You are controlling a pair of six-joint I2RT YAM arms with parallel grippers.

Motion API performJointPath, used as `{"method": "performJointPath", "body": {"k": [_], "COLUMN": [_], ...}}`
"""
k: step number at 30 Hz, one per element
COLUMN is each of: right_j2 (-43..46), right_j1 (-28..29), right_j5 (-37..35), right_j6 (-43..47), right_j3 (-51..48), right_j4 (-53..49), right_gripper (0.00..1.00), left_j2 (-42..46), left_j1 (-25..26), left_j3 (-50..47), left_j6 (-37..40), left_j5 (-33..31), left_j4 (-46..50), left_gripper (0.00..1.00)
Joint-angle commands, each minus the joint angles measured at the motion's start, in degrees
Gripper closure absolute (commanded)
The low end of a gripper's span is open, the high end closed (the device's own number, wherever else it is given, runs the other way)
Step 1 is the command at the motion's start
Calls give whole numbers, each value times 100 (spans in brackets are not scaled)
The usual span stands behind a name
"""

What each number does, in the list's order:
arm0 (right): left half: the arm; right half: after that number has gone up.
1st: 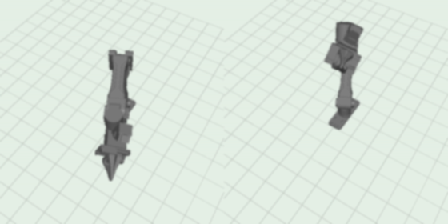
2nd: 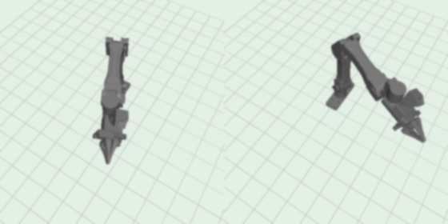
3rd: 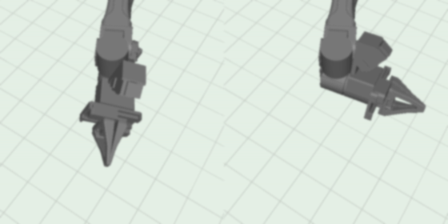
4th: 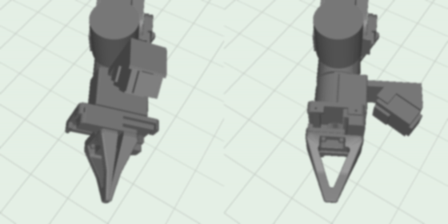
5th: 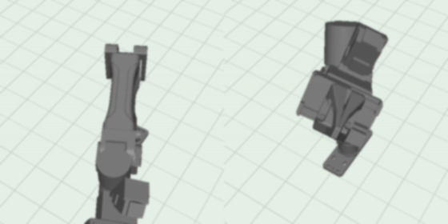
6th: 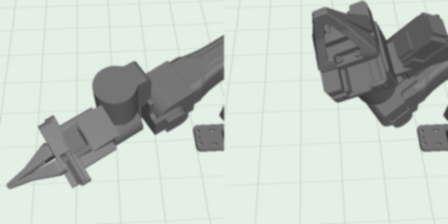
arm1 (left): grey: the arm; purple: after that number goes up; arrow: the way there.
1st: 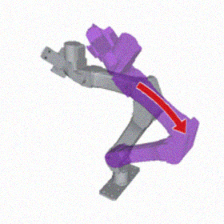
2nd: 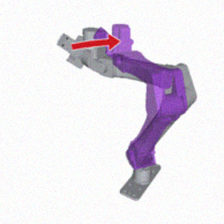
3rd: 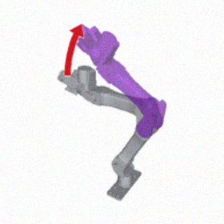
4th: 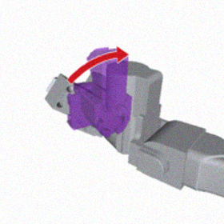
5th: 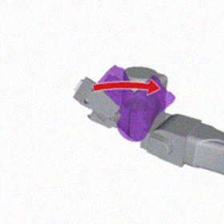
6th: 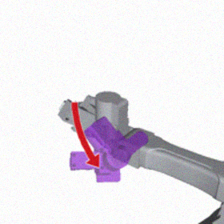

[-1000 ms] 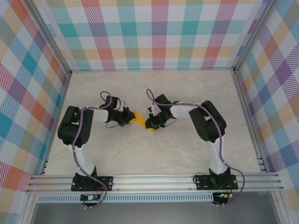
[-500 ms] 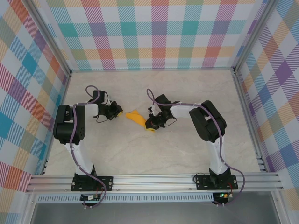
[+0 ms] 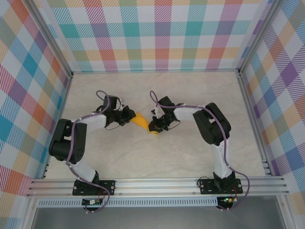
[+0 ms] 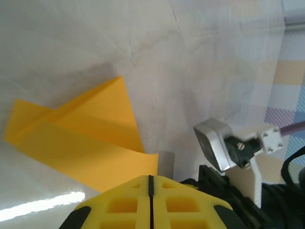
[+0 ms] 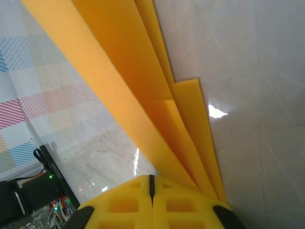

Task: Fold a paper plane with a square sheet of paper (pick it up from the middle)
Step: Fold the wing for the fifth time at the center of the table.

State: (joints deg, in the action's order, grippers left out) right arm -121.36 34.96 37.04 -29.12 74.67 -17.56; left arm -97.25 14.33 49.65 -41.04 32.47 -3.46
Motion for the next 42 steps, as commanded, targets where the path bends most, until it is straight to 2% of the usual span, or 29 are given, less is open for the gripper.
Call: {"method": "performJointPath", "body": {"k": [1, 7, 11, 18, 31, 35, 42], "right_j2": [-199, -212, -217, -213, -213, -155, 404], "right_j1": [-68, -63, -68, -75, -108, -110, -88], "right_j5": [-496, -518, -525, -549, -554, -373, -95], "right_j6": [69, 56, 85, 144, 158, 88, 4], "right_j3": [-147, -120, -103, -118, -130, -51, 401], "right_j4": [-705, -720, -730, -778, -741, -560, -236], "right_gripper": [97, 97, 97, 97, 97, 96, 93], "left_j2": [-412, -926, -1130, -1280, -1275, -1439, -1551], "left_j1": [196, 552, 634, 415, -513, -496, -488], "left_j3": [55, 331, 457, 581, 714, 716, 607], "left_j6": [-154, -350, -278, -178, 425, 398, 407], "left_j5": [9, -1, -349, -576, -891, -509, -524], "left_j4": [-198, -389, -43, 286, 869, 709, 702], "left_gripper": [93, 95, 95, 95, 96, 97, 97]}}
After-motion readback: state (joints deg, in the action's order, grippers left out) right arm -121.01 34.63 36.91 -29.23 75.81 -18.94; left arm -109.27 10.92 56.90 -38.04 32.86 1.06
